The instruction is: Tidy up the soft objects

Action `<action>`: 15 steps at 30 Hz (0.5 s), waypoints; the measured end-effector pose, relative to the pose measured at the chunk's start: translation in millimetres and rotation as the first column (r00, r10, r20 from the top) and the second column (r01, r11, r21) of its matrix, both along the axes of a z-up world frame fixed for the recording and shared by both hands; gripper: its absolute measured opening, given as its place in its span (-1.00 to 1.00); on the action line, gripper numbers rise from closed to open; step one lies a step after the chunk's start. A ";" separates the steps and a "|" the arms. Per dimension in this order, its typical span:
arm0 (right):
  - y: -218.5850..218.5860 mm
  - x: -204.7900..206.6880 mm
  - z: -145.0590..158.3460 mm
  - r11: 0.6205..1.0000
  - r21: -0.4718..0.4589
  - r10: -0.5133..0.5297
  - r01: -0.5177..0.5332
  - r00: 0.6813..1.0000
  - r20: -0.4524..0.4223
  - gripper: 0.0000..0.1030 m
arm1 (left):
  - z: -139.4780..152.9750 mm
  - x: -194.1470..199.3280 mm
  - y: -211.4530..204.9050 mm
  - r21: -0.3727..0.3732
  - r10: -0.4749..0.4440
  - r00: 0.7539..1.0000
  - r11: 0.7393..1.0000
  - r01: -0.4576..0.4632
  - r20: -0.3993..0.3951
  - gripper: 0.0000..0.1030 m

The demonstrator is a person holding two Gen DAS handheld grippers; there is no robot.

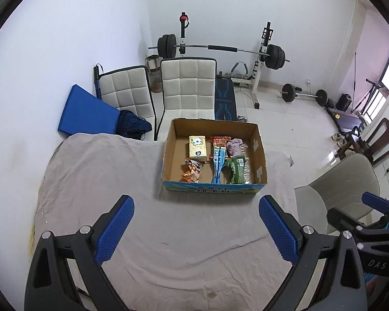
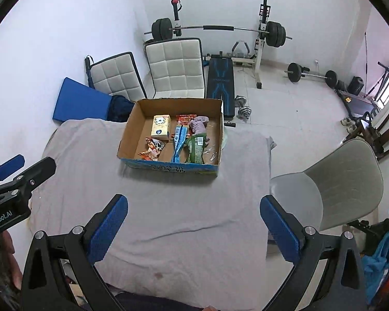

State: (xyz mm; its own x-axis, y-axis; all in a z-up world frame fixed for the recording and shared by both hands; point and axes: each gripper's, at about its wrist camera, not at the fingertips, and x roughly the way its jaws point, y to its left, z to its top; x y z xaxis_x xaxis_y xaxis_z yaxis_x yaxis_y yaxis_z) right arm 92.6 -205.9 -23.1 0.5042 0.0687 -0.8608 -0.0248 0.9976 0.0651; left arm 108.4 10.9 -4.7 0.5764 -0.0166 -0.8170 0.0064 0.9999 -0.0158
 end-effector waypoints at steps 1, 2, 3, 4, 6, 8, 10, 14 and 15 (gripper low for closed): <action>-1.1 -1.8 2.4 1.000 0.000 -0.006 0.006 1.000 0.008 1.00 | 0.7 -0.9 1.1 0.001 0.006 1.000 1.000 -0.006 0.005 0.92; -1.2 -3.1 4.7 1.000 -0.006 -0.013 0.013 1.000 0.018 1.00 | 0.6 -1.4 2.4 -0.001 0.011 1.000 1.000 -0.011 0.010 0.92; -1.3 -3.9 7.0 1.000 -0.012 -0.020 0.020 0.999 0.030 1.00 | 0.1 -1.8 4.1 -0.004 0.016 1.000 1.000 -0.016 0.014 0.92; -2.0 -3.0 8.1 1.000 -0.014 -0.025 0.026 0.999 0.037 1.00 | 0.2 -2.4 5.2 -0.007 0.021 1.000 1.000 -0.021 0.017 0.92; -1.3 0.8 8.8 0.999 -0.022 -0.028 0.029 0.999 0.041 1.00 | -0.9 -1.3 6.4 -0.004 0.026 0.999 1.000 -0.026 0.020 0.92; 0.0 3.4 9.2 0.999 -0.021 -0.030 0.031 0.999 0.043 1.00 | -2.5 -0.3 7.1 0.005 0.031 0.999 1.000 -0.031 0.021 0.92; 2.5 6.3 8.9 0.999 -0.029 -0.031 0.033 0.998 0.050 1.00 | -3.4 -0.6 7.8 0.006 0.031 0.999 0.999 -0.031 0.024 0.92; 6.3 13.7 6.3 0.999 -0.037 -0.037 0.039 0.998 0.059 1.00 | -8.1 3.6 9.0 0.010 0.038 0.999 0.999 -0.038 0.028 0.92; 6.5 15.3 5.8 0.998 -0.037 -0.042 0.044 0.997 0.063 1.00 | -8.4 4.1 10.7 0.006 0.040 0.999 0.999 -0.040 0.026 0.92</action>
